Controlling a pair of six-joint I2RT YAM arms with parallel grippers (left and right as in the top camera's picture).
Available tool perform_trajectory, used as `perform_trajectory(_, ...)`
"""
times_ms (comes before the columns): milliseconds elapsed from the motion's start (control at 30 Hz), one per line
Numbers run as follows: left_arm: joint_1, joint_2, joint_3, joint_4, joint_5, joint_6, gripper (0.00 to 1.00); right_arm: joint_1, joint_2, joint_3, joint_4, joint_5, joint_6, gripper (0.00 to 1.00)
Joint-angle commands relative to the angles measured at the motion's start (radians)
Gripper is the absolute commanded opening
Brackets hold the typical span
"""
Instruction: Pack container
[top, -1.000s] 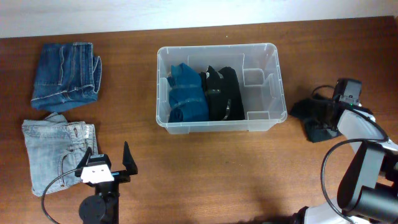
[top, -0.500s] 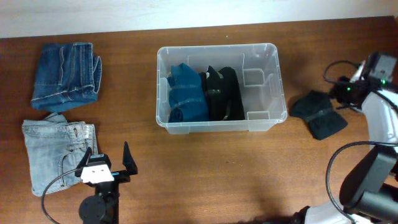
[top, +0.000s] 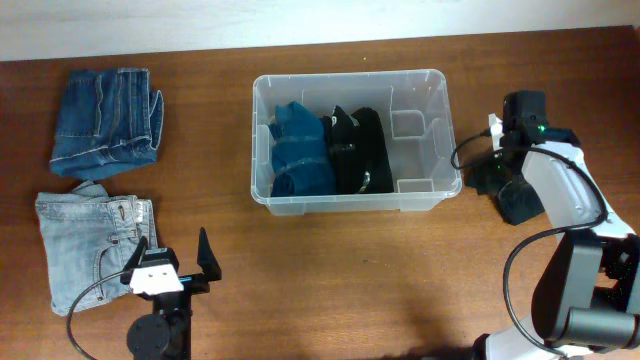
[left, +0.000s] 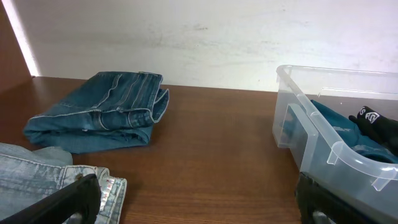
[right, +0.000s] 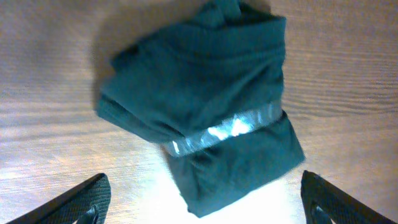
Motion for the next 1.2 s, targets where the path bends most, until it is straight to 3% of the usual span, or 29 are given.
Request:
perform_trajectory(0,0.005,-0.005,-0.003,-0.002,0.008,0.009,0.99,0.000,0.000,-0.037,0.005,0.037,-0.093,0.90)
perform_trajectory(367,0.005,-0.005,-0.003,-0.002,0.008,0.009,0.99,-0.018,0.122,-0.082,0.107,0.081,-0.113,0.94)
perform_trajectory(733,0.005,-0.005,-0.003,-0.002,0.008,0.008,0.99,-0.193,0.133,-0.082,0.204,0.077,-0.080,0.97)
perform_trajectory(1167,0.005,-0.005,-0.003,-0.002,0.008,0.009,0.99,-0.223,0.133,-0.011,0.282,0.105,0.211,0.97)
